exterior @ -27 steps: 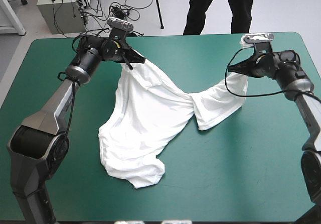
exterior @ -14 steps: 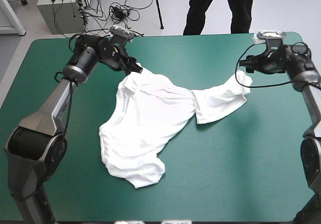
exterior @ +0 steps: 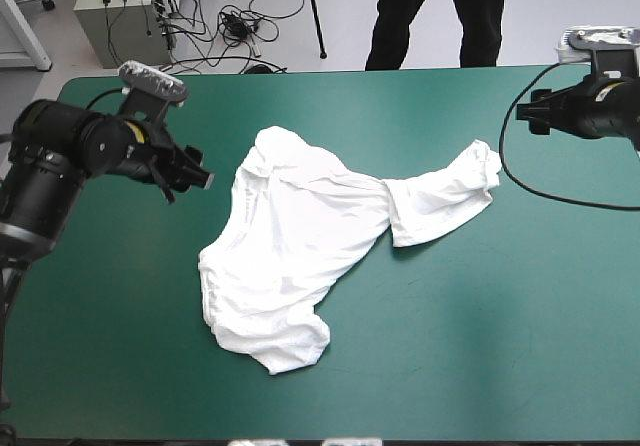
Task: Fold the cloth
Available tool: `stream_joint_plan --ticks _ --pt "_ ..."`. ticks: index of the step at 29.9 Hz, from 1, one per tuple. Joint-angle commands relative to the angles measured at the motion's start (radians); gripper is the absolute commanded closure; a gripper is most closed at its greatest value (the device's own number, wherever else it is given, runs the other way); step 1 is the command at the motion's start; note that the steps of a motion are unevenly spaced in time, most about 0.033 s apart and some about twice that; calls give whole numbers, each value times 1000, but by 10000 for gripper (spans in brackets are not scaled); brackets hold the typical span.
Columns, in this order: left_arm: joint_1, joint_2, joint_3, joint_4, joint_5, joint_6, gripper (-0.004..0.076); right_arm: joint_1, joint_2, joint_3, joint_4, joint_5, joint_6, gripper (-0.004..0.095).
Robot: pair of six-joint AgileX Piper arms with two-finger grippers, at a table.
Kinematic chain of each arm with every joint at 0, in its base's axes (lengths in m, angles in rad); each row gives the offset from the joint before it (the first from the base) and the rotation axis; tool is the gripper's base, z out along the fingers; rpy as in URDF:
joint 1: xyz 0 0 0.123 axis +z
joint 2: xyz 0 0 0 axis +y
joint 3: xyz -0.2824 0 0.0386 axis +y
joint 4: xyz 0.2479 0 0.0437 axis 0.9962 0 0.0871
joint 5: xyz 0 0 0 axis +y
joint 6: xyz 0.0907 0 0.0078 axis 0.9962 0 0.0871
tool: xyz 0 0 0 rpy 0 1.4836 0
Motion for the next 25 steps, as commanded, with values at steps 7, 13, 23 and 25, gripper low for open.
stream_joint_plan --ticks 7,13,23,25 --pt "0 1 280 11 -85 -39 202 -6 -210 -26 -4 4 -9 144" --pt "9 162 291 2 -97 -58 202 19 -223 -24 -27 20 -9 145" --pt "41 315 291 -77 -111 -57 202 157 -223 92 -150 20 21 166" --pt "41 339 291 -77 -111 -57 202 163 -223 118 -150 9 21 165"
